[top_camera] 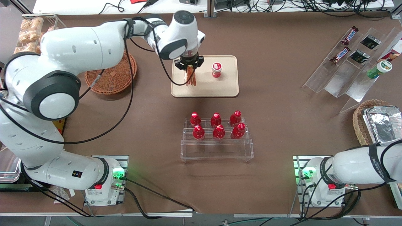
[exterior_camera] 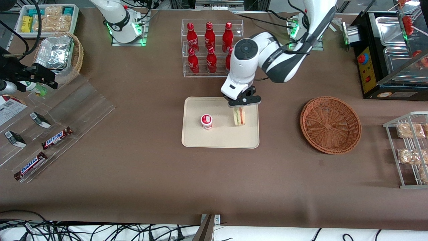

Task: Place sandwich from basket to tray
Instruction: 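Carry the held sandwich over to the cream tray beside the bottle, then lower the sandwich onto the tray and open the left gripper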

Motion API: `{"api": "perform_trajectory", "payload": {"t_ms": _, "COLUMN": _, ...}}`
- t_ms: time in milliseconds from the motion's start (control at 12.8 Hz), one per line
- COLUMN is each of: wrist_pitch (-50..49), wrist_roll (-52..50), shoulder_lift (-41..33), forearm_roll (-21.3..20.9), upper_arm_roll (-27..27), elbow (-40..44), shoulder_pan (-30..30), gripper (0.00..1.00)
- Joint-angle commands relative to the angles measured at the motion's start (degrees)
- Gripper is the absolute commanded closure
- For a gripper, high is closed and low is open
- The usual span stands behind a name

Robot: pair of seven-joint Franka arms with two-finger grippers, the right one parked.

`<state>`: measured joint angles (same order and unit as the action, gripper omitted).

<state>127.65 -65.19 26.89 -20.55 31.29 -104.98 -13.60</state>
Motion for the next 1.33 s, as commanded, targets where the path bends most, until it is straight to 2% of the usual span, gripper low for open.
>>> {"api": "perform_trajectory", "payload": {"t_ms": 0, "wrist_pitch": 2.6, "wrist_roll": -4.0, "shoulder_lift": 3.8, "forearm_roll": -5.3, "upper_arm_roll": 0.0, "elbow": 1.8, "shoulder_pan": -0.3, "gripper": 0.63}}
{"api": "perform_trajectory", "payload": {"t_ms": 704, "wrist_pitch": 6.7, "wrist_roll": -8.6, "shoulder_lift": 7.8, "forearm_roll": -16.0, "upper_arm_roll": -0.4, "elbow": 1.9, "shoulder_pan": 0.2, "gripper": 0.63}}
{"api": "perform_trajectory", "payload": {"t_ms": 1252, "wrist_pitch": 8.2, "wrist_roll": -10.1, "shoulder_lift": 9.5, "forearm_roll": -17.9, "upper_arm_roll": -0.4, "elbow": 1.9, "shoulder_pan": 0.2, "gripper": 0.61}}
